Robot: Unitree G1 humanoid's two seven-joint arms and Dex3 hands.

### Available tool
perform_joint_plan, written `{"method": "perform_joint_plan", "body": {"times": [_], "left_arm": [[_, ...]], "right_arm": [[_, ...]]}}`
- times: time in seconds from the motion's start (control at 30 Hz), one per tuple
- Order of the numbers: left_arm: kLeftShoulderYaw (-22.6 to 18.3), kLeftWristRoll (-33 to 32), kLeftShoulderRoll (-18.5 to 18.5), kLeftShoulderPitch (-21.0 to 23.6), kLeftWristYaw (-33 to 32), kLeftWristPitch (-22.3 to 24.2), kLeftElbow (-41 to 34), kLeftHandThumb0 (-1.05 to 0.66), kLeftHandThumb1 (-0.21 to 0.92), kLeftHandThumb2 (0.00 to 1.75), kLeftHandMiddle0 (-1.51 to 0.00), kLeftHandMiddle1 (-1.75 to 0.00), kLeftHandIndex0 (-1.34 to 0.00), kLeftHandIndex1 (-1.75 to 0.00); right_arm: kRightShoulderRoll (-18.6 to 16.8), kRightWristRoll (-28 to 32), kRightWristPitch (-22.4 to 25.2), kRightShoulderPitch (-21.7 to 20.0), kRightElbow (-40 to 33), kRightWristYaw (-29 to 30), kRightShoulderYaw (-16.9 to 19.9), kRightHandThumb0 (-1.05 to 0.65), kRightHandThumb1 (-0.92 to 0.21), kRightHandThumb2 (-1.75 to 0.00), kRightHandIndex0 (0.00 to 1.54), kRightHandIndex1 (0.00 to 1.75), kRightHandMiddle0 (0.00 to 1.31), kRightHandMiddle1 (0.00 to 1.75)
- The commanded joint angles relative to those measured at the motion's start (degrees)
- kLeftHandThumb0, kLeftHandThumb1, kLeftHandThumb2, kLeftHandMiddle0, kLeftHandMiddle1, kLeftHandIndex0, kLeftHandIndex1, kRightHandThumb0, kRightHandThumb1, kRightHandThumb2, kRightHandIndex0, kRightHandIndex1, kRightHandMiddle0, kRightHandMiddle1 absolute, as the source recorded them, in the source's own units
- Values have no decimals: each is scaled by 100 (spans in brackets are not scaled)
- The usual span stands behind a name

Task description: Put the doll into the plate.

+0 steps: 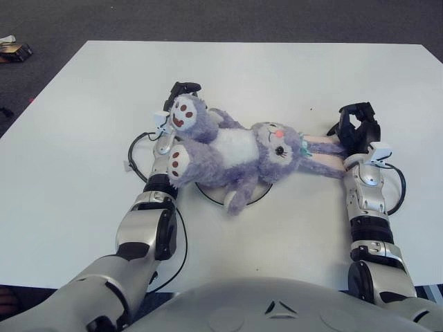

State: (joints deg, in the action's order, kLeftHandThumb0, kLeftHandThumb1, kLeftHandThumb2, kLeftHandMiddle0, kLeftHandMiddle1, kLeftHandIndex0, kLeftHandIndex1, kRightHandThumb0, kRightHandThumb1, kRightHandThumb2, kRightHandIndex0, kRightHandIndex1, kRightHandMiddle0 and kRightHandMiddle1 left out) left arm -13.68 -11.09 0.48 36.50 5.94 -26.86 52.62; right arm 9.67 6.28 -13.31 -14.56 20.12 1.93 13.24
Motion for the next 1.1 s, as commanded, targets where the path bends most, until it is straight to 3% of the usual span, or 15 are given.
{"method": "perform_joint_plan", "body": {"times": [0.0,0.23,1.07], "left_arm": [[-34,34,-21,-278,-179,12,18,-1,52,107,-49,-169,-27,-174],[-54,37,-16,-464,-268,28,-41,-1,50,110,-48,-172,-27,-175],[2,93,-32,-734,-455,324,-483,-1,46,115,-50,-175,-31,-171]], "right_arm": [[23,-122,280,270,34,-138,-164,-35,-92,-51,75,175,22,175],[168,-379,408,317,-6,-220,-338,-35,-92,-51,74,175,21,175],[127,-415,819,328,-79,-38,-407,-36,-82,-65,74,175,27,175]]}}
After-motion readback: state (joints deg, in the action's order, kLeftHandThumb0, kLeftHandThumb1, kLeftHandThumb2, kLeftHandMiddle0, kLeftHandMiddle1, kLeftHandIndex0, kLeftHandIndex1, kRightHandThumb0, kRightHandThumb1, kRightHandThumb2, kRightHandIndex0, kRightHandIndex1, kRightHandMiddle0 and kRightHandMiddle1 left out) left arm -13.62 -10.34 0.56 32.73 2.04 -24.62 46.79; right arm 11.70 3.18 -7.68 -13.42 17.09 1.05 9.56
